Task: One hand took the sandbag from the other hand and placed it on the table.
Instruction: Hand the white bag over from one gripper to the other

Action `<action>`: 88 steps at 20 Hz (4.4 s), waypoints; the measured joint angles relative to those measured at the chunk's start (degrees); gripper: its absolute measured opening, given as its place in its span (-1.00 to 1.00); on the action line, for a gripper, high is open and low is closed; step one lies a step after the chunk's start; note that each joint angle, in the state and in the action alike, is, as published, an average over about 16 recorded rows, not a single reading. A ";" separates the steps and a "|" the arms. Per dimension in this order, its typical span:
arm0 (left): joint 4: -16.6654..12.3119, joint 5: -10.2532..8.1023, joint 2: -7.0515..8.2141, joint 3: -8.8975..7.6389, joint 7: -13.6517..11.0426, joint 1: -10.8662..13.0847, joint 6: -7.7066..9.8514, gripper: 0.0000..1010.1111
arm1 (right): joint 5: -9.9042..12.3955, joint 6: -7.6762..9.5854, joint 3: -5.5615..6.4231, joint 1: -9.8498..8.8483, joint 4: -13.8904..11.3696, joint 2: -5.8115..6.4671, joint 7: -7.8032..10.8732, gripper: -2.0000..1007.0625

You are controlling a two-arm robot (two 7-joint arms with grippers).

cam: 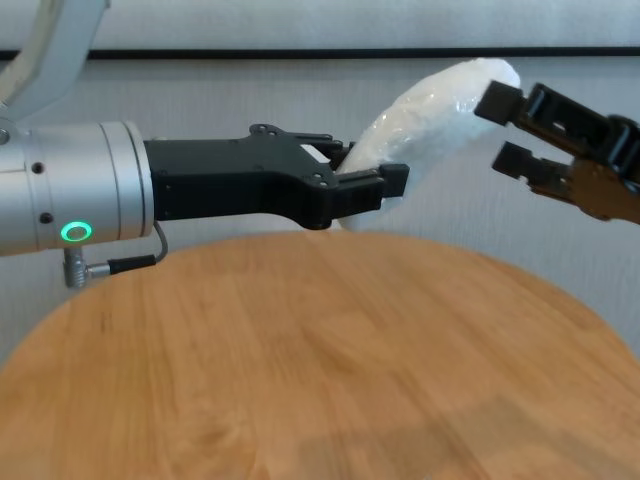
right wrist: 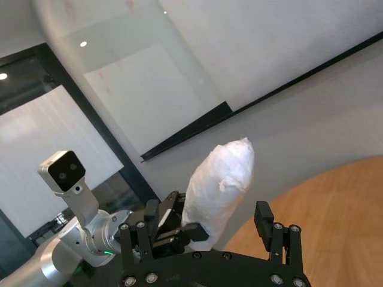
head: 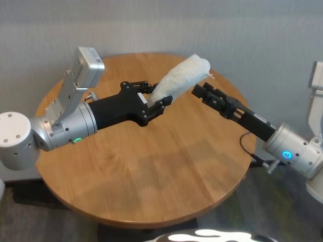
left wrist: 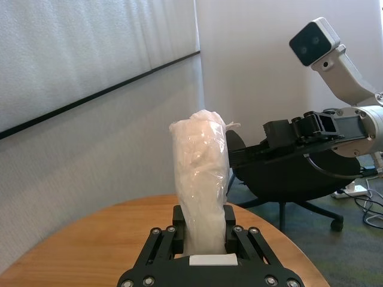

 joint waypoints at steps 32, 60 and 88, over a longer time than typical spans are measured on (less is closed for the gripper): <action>0.00 0.01 0.00 0.00 0.00 0.00 0.00 -0.24 | 1.29 -2.54 -6.47 7.29 5.91 -3.64 -1.08 0.99; 0.00 0.00 0.00 0.00 0.00 0.00 0.00 -0.24 | 1.31 -2.45 -6.50 7.30 5.94 -3.55 -1.19 0.12; -0.01 0.00 0.00 0.00 0.00 0.00 0.00 -0.22 | 2.52 -2.46 -7.04 7.76 6.63 -3.30 -0.58 0.08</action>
